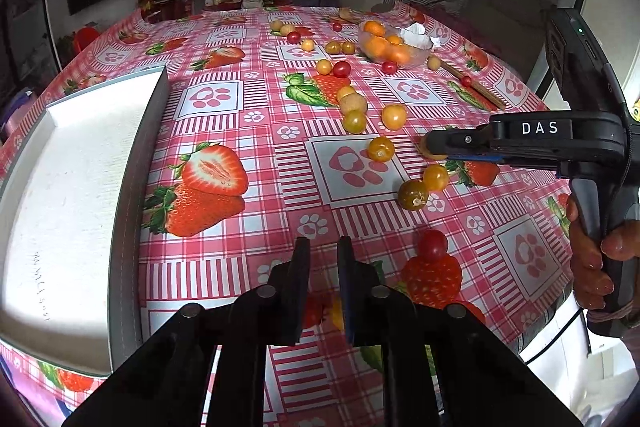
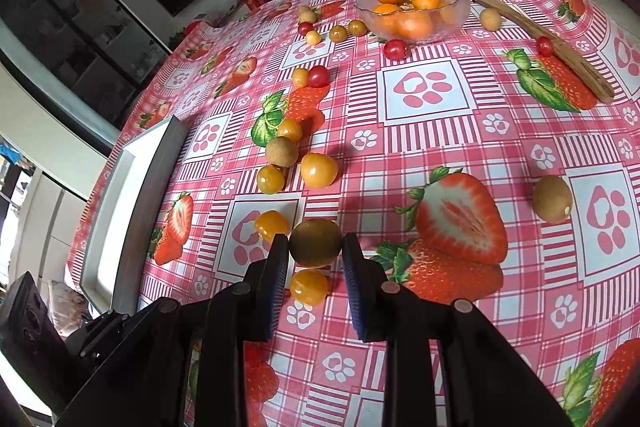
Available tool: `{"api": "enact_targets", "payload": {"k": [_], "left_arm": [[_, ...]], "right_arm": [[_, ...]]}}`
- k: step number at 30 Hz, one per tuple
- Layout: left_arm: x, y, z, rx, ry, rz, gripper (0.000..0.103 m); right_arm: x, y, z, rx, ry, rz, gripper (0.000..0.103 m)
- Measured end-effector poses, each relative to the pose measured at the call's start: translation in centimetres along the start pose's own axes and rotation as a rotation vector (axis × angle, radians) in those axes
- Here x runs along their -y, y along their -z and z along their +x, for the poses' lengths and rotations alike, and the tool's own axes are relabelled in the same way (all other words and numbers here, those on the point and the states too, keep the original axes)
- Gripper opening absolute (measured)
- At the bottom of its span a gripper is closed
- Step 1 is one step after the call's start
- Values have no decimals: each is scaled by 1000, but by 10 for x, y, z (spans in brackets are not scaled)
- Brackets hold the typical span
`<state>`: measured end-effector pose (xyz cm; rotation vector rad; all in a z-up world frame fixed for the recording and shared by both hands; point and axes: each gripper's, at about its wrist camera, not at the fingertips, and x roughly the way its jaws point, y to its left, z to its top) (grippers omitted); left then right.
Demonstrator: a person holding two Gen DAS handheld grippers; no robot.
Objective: Organize fruits
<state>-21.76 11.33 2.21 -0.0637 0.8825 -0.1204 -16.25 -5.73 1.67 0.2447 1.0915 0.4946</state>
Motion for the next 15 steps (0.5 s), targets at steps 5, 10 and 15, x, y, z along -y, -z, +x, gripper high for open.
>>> {"api": "enact_targets", "payload": {"k": [5, 10, 15], "left_arm": [[-4, -3, 6, -24, -9, 2, 17], [-4, -6, 7, -46, -16, -4, 26], [0, -23, 0, 24, -10, 6, 74]], "right_arm": [[1, 3, -2, -1, 4, 5, 30], [4, 7, -1, -7, 24, -3, 30], [8, 6, 3, -12, 23, 6, 31]]}}
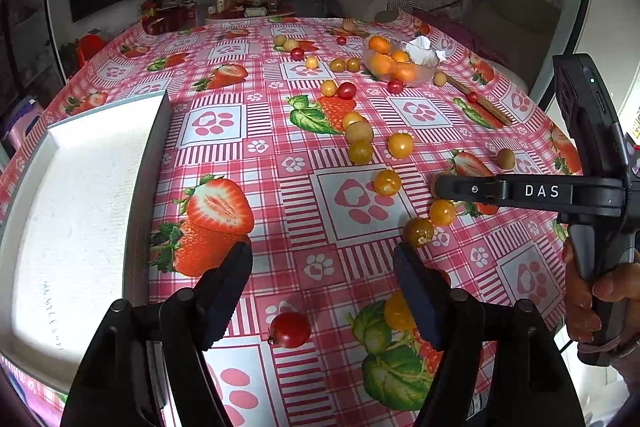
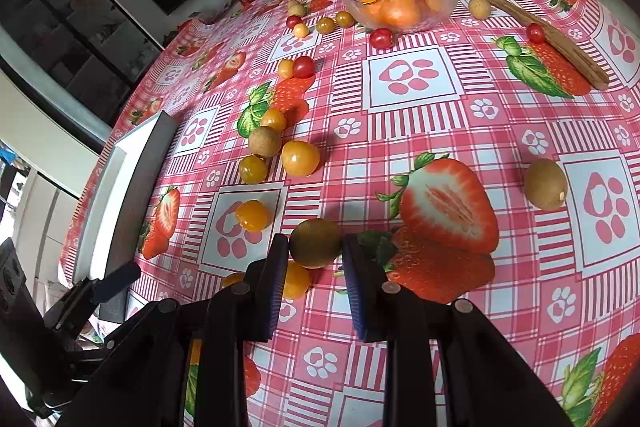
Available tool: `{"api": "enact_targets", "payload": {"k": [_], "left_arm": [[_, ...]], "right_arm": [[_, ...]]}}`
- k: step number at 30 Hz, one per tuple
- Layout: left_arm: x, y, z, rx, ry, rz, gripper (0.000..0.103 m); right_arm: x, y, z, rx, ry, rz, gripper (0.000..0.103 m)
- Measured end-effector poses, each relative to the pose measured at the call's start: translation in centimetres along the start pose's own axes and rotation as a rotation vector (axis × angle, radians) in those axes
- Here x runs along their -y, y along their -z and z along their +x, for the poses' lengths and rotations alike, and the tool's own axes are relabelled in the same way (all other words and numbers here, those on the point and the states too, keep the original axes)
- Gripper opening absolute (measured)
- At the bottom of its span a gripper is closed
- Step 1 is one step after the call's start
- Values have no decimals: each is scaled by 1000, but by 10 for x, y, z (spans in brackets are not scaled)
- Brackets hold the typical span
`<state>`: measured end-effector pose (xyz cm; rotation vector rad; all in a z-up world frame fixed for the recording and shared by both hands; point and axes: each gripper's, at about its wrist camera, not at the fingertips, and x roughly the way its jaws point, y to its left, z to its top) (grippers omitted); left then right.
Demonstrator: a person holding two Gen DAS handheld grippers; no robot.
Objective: Organize fruits
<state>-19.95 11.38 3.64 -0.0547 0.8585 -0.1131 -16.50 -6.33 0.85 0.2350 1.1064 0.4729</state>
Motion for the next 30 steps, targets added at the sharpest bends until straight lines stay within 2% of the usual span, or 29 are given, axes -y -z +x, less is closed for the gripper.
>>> {"api": "enact_targets", "payload": {"k": [5, 8, 13, 14, 16, 17, 21, 25, 30], "left_arm": [[11, -26, 19, -36, 17, 42, 74], [20, -38, 36, -71, 52, 46, 74], [40, -48, 61, -116, 50, 109, 73], [44, -48, 65, -126, 46, 115, 71], [49, -49, 75, -164, 43, 124, 49], [51, -48, 79, -185, 43, 123, 43], [59, -47, 79, -172, 15, 153, 22], [54, -46, 72, -151, 52, 120, 22], [41, -49, 40, -83, 58, 102, 22]], "right_arm": [[-2, -6, 5, -1, 9, -16, 31], [3, -7, 3, 1, -9, 16, 30], [18, -4, -10, 26, -7, 53, 30], [22, -3, -14, 30, -7, 62, 30], [28, -3, -21, 39, -10, 79, 30], [31, -3, -24, 44, -9, 84, 30], [34, -3, -33, 57, -9, 89, 30], [29, -3, -36, 55, -5, 77, 30], [10, -3, -40, 47, 1, 33, 30]]}}
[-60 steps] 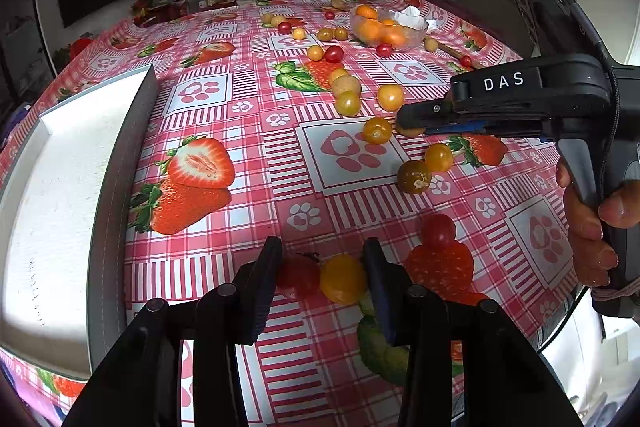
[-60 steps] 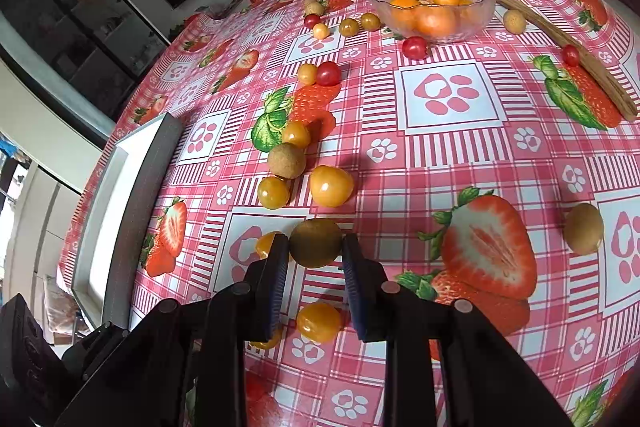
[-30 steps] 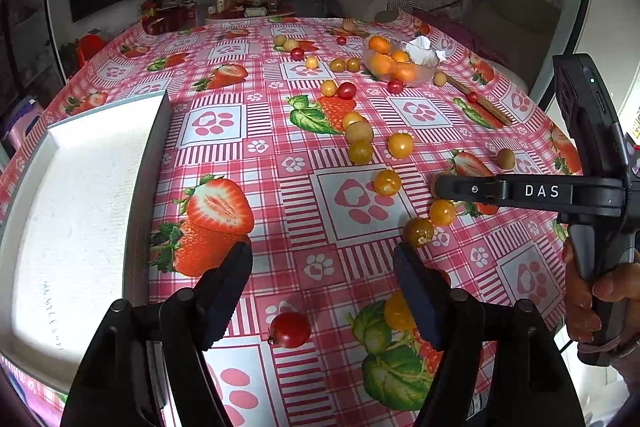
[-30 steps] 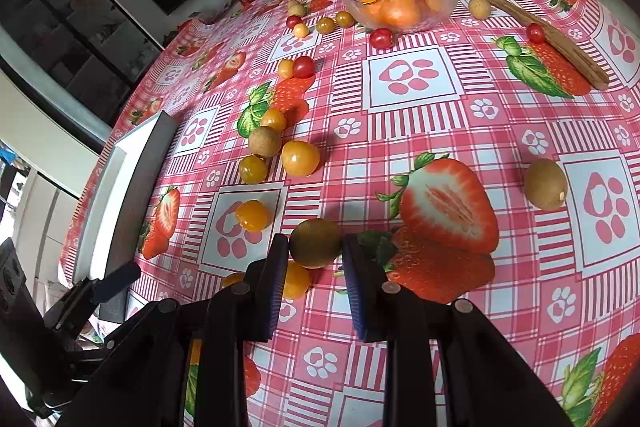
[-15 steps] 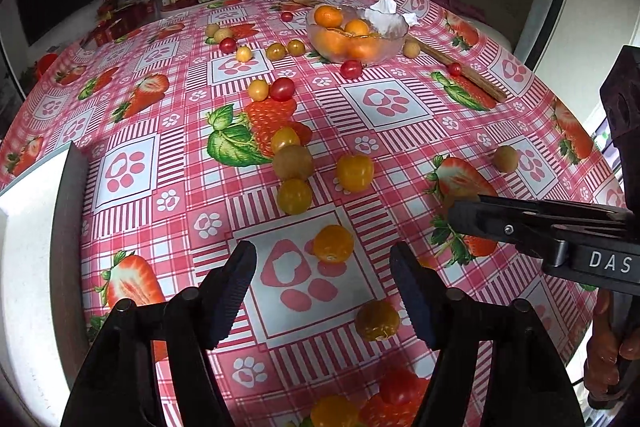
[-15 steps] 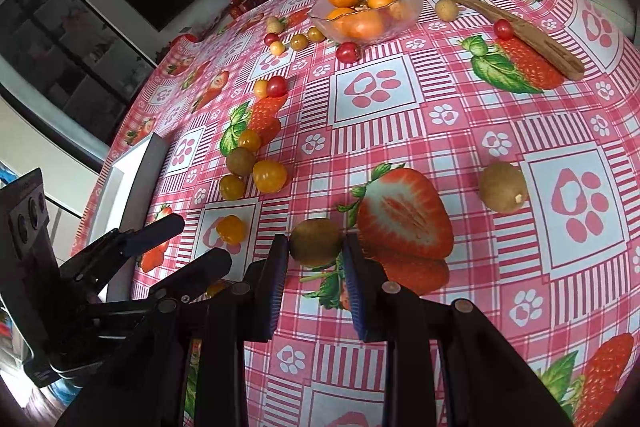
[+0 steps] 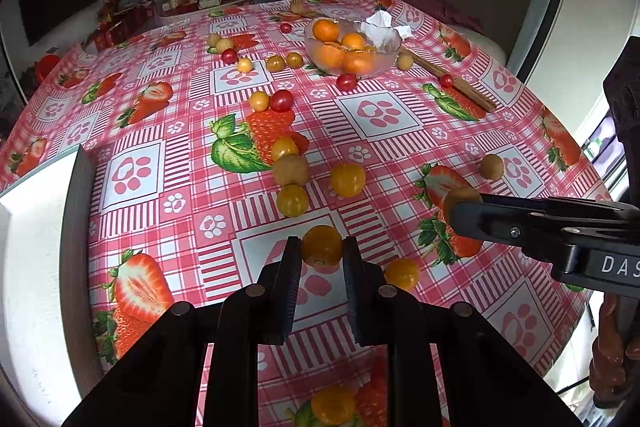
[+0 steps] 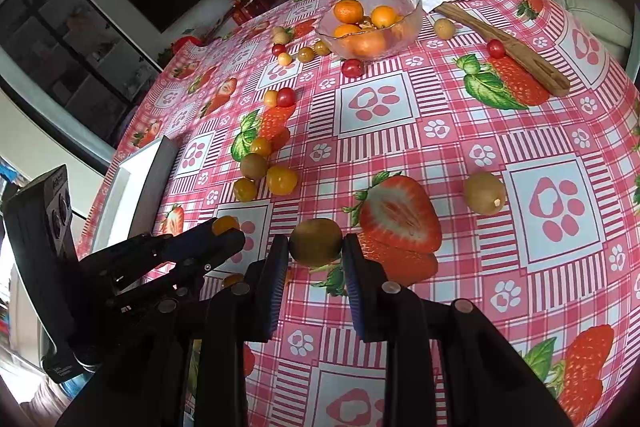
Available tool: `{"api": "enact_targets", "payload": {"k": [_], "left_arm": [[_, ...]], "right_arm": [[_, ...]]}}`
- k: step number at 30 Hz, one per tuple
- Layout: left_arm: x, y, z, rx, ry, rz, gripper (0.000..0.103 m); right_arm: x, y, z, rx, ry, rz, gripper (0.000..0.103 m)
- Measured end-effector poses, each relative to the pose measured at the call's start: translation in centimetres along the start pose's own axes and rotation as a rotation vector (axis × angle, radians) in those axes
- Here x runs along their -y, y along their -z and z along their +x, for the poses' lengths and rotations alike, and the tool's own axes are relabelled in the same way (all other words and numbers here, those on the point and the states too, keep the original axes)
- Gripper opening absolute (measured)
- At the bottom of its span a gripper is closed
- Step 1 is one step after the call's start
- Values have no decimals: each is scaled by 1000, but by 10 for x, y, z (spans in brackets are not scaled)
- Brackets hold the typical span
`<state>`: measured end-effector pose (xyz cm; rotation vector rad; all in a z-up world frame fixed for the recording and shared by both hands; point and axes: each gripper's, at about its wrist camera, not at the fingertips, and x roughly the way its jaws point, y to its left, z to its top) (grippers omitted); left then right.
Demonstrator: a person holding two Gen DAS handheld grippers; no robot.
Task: Organize fruits
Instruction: 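Carry the kiwi in the right gripper and tomato in the left into the white tray, release both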
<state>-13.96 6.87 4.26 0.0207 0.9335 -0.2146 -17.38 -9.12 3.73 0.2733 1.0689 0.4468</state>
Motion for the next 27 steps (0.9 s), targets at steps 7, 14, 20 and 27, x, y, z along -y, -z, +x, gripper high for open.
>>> {"api": "enact_targets", "payload": {"k": [7, 14, 20, 27], "left_arm": [[-59, 12, -55, 70, -48, -90, 22], [-148, 49, -88, 69, -211, -214, 22], [-215, 84, -91, 19, -330, -345, 22], [-240, 103, -76, -35, -346, -396, 22]], "right_arm": [[-56, -10, 6, -19, -27, -110, 30], [-146, -17, 35, -75, -109, -251, 30], [-227, -13, 84, -162, -169, -373, 30], [-286, 0, 150, -278, -144, -472, 30]]}}
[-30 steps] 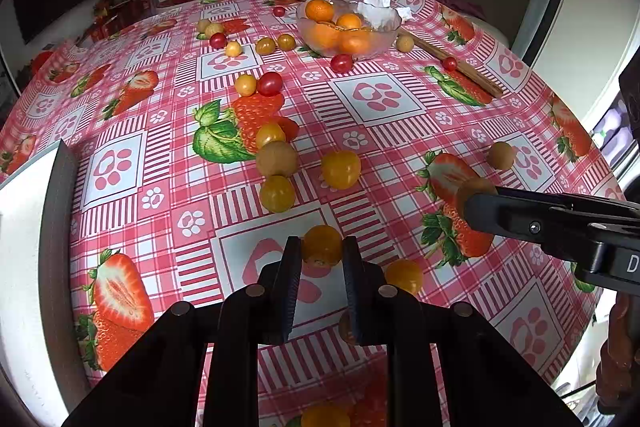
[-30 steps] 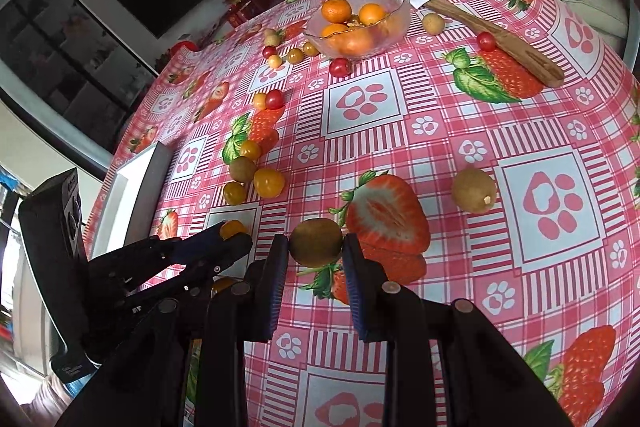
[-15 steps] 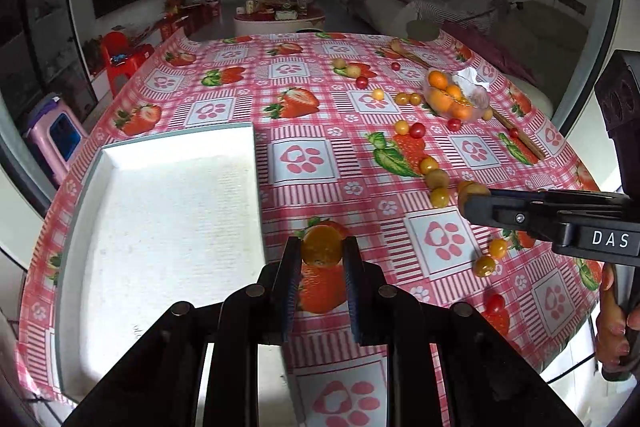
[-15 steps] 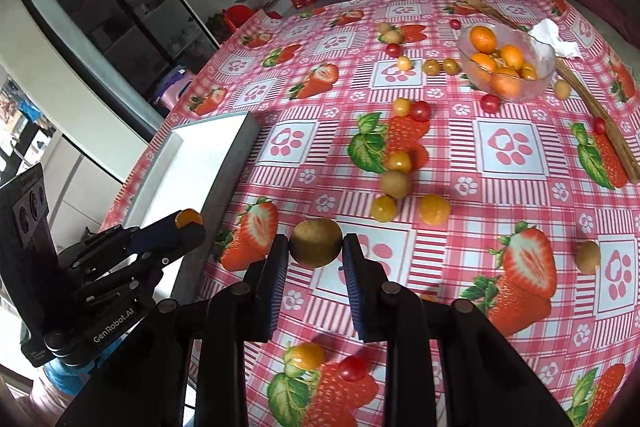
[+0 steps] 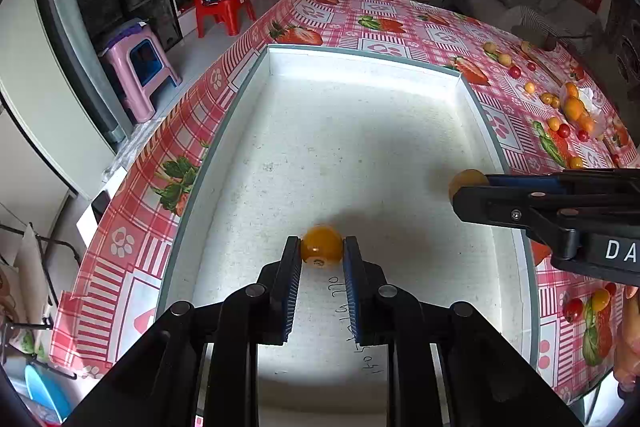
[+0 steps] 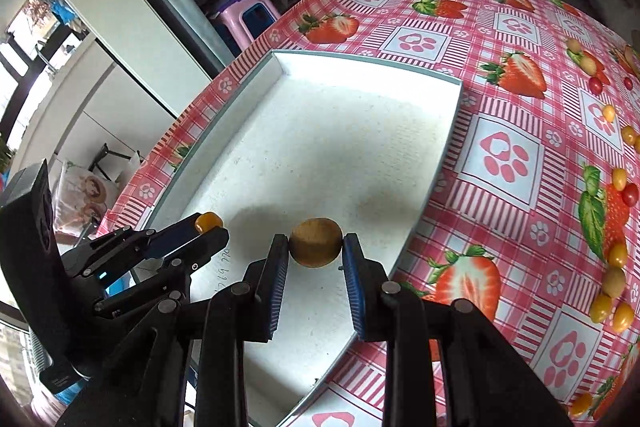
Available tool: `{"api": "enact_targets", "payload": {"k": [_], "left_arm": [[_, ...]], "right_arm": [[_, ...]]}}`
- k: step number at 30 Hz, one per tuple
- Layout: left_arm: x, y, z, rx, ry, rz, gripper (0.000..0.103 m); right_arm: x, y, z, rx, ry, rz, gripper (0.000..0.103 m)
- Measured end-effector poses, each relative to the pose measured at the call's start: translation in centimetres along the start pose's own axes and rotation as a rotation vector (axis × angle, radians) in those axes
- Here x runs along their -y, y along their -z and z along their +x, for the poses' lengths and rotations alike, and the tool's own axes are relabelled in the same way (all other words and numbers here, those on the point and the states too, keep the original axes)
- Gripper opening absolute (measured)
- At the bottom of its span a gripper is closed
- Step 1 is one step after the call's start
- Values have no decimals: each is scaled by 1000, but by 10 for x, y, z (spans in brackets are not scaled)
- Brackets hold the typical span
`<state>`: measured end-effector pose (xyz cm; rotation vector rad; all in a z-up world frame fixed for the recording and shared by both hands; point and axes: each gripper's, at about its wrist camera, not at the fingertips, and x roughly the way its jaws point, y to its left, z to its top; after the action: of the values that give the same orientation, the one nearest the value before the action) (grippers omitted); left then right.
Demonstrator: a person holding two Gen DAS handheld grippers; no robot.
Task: Organize fruits
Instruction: 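Carry the kiwi in the right gripper and tomato in the left into the white tray, release both, then grasp a yellow tomato with the right gripper while the left grasps a red cherry tomato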
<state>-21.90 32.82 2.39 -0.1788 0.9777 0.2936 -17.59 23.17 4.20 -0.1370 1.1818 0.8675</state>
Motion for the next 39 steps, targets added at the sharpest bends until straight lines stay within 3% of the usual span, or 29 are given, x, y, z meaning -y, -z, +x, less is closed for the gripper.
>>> {"api": "enact_targets", "payload": {"k": [8, 9, 10, 12, 16, 22, 31, 36, 39], "left_arm": [[-2, 2, 8, -20, -21, 20, 23], [-2, 1, 9, -19, -27, 22, 28], [-3, 1, 8, -16, -39, 21, 55], [-5, 2, 5, 14, -56, 9, 88], [-5, 3, -4, 27, -39, 8, 88], [23, 7, -33, 101, 35, 59, 88], [124, 34, -73, 148, 203, 264, 88], [169, 57, -73, 132, 194, 368, 88], [180, 64, -63, 99, 176, 370, 88]], "right_arm": [[-11, -11, 44, -91, 46, -33, 31], [-12, -12, 46, -95, 48, -36, 31], [-12, -13, 46, -93, 48, -37, 32], [-11, -15, 46, -96, 33, -22, 39], [-7, -12, 20, -25, 1, 3, 76], [28, 12, -46, 104, 47, 53, 79], [127, 104, -115, 166, 169, 303, 79], [150, 152, -131, 161, 268, 321, 79], [157, 173, -133, 153, 309, 313, 79]]}}
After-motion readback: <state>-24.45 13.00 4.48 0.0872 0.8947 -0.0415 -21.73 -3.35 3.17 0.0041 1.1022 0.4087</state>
